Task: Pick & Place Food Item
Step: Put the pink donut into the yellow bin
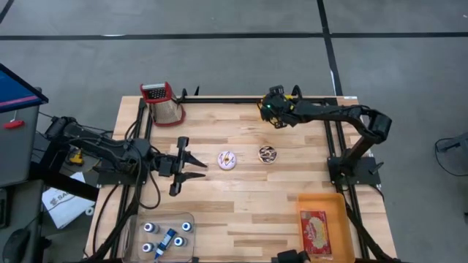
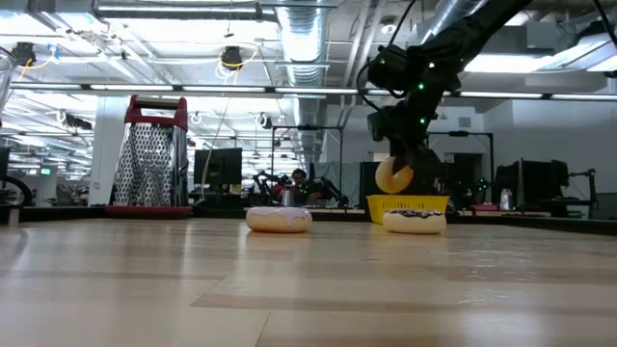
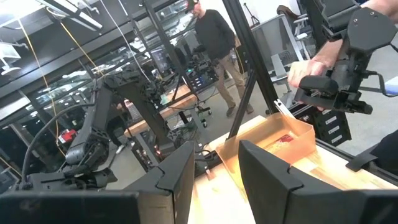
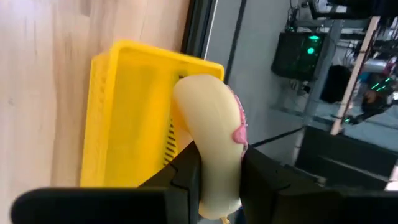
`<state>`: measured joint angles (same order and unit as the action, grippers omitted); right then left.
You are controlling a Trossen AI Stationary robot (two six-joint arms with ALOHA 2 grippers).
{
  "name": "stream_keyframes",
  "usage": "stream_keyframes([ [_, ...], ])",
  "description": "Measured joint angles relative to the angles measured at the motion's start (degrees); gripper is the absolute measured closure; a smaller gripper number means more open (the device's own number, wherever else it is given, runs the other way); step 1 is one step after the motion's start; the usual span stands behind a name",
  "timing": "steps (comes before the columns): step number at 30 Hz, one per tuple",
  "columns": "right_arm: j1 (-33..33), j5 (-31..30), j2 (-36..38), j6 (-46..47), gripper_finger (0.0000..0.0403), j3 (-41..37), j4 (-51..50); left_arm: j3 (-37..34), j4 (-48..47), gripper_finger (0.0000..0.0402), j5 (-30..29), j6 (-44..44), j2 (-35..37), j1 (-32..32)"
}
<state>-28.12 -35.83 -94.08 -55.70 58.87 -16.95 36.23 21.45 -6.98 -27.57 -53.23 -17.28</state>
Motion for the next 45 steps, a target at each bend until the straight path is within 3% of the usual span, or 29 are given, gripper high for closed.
stream_keyframes([
  [9,-3.7,4.0,0.0,8.6,0.0324,0.0,0.1,0.0,0.0,0.0282,0.0,-0.5,0.0,0.0],
  [19,-5.9,9.1,0.0,11.2,0.0324,0.0,1.9,0.0,0.1,0.0282,0.0,-0.7,0.3,0.0],
  [28,-9.4,18.1,0.0,13.8,0.0315,0.0,1.5,0.0,0.1,0.0282,0.0,-0.9,0.3,0.0],
  [36,-11.5,17.7,-5.2,13.7,0.0279,1.2,1.5,0.0,0.1,0.0282,0.1,-1.1,0.4,0.1],
  [45,-9.9,17.0,-13.2,14.1,0.0258,10.0,-5.0,0.0,-0.1,0.0282,0.1,-1.1,0.4,0.1],
])
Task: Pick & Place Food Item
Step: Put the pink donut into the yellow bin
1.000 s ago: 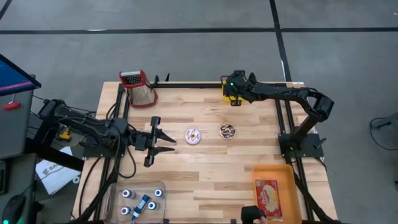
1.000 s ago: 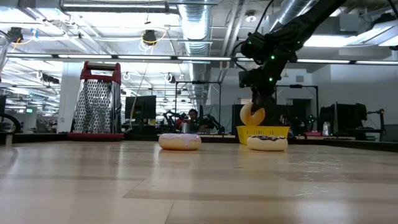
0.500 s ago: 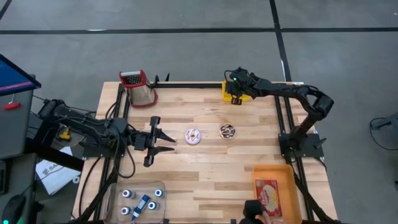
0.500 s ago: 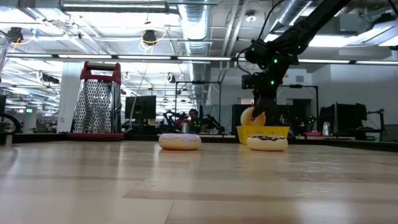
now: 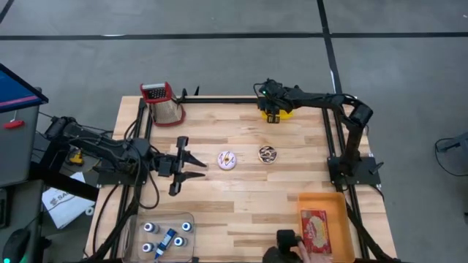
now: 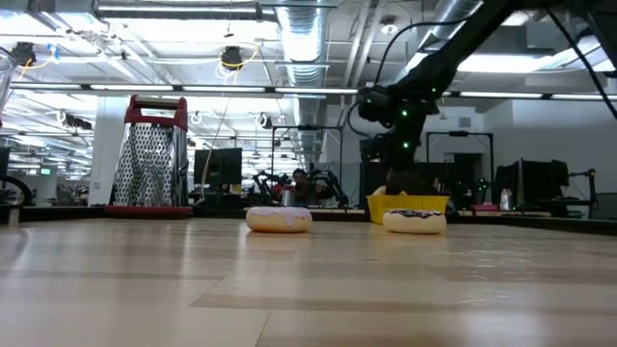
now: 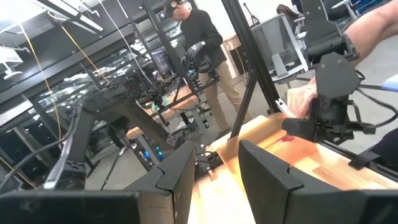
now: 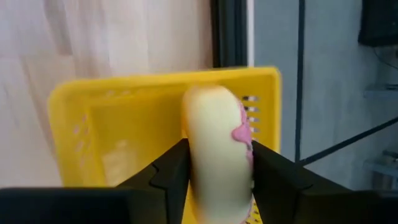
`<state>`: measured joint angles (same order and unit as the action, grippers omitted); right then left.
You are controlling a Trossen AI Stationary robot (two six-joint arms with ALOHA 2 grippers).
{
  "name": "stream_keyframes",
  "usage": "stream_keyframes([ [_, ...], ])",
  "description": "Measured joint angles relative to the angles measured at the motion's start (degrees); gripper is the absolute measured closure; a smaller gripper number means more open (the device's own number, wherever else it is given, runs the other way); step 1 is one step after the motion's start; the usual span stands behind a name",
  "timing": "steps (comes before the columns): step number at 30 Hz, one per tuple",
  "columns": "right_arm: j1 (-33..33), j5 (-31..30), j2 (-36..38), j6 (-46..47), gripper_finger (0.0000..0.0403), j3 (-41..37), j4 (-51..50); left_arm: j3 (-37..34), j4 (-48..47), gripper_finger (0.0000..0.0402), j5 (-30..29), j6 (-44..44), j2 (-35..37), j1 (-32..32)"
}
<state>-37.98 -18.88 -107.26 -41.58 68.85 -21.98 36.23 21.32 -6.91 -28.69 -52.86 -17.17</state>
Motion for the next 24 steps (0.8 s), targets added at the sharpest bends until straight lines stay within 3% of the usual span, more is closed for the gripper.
stream_keyframes([
  [13,1.1,1.3,4.4,6.4,0.0241,3.9,-11.3,0.0,-0.9,0.0282,0.2,1.0,0.0,-0.2],
  [24,2.0,-0.7,4.7,7.7,0.0252,3.9,-8.8,0.0,-0.7,0.0282,1.3,1.6,0.0,-0.2],
])
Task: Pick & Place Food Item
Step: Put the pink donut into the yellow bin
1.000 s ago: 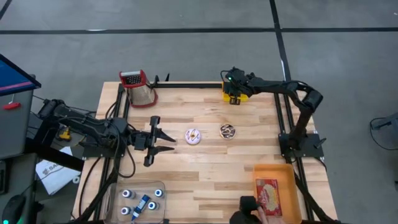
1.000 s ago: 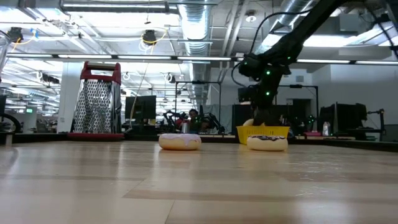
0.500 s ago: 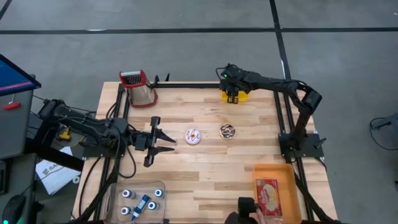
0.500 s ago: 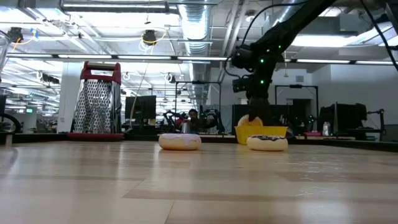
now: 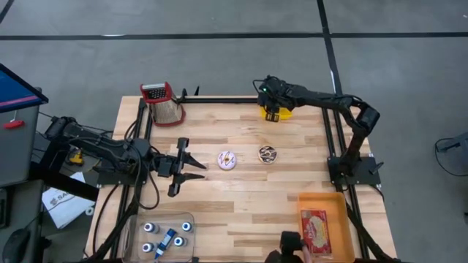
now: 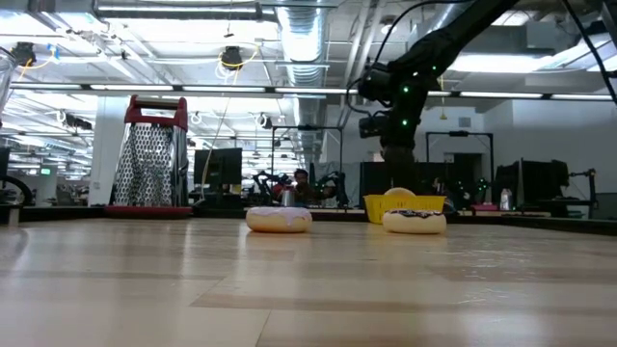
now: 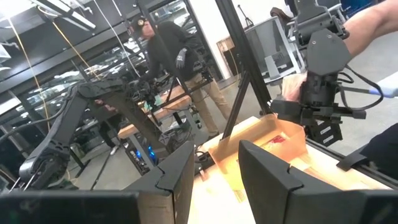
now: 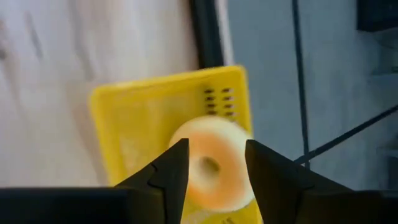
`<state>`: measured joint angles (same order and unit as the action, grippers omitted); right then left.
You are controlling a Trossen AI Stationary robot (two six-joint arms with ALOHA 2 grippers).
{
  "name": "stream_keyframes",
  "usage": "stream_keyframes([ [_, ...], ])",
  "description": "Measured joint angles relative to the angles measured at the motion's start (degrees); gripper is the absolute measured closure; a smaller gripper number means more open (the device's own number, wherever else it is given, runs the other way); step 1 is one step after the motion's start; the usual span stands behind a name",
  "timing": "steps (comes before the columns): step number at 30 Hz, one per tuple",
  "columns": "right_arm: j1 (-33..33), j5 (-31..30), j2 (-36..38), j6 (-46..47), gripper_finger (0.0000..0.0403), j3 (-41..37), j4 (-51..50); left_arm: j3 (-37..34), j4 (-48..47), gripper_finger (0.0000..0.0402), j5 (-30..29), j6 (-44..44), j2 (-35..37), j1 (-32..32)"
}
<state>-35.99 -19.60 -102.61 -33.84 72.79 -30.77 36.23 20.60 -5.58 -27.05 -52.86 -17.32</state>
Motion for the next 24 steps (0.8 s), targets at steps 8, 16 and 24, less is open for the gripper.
stream_keyframes([
  [8,-4.6,-1.5,0.0,0.7,0.0277,0.0,6.6,0.0,-0.1,0.0282,0.0,0.0,0.0,0.0],
  [16,-9.4,-0.3,0.0,2.3,0.0279,0.0,5.1,0.0,-0.2,0.0282,0.0,-0.1,0.0,0.0],
  [24,-10.7,1.8,0.0,2.4,0.028,0.0,2.1,0.0,-0.1,0.0282,-0.1,-0.1,0.0,0.1],
])
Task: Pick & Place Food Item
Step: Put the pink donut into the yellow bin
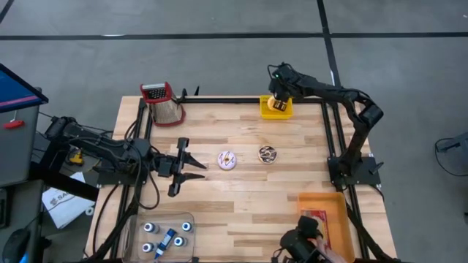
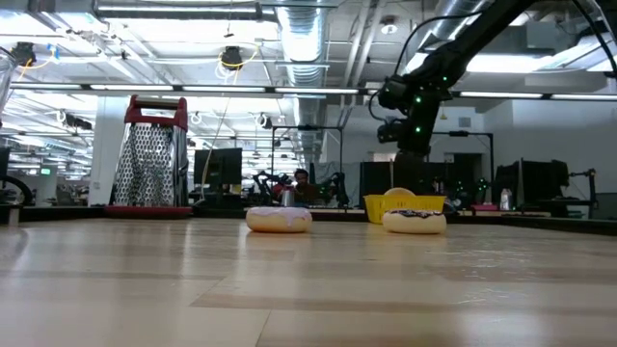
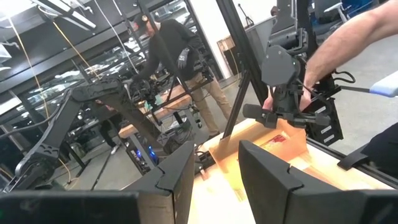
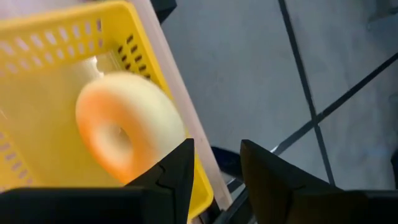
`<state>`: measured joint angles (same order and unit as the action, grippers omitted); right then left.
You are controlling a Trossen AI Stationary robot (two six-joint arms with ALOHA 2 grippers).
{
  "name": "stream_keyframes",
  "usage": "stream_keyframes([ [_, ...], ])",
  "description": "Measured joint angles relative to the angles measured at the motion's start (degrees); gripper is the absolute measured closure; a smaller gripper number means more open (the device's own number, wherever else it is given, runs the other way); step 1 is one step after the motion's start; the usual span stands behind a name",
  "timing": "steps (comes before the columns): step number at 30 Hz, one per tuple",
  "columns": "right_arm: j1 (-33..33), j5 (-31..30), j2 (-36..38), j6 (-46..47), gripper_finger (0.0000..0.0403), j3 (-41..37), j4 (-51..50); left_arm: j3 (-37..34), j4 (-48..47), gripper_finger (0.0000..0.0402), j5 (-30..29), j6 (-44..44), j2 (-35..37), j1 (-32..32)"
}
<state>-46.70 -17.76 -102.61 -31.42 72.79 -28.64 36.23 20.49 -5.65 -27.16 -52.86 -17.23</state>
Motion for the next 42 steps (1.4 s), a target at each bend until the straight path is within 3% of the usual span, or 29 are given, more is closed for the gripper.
stream_keyframes([
  [42,-1.8,5.9,0.0,0.6,0.028,0.0,0.0,0.0,0.2,0.0282,0.0,0.0,0.0,0.0],
])
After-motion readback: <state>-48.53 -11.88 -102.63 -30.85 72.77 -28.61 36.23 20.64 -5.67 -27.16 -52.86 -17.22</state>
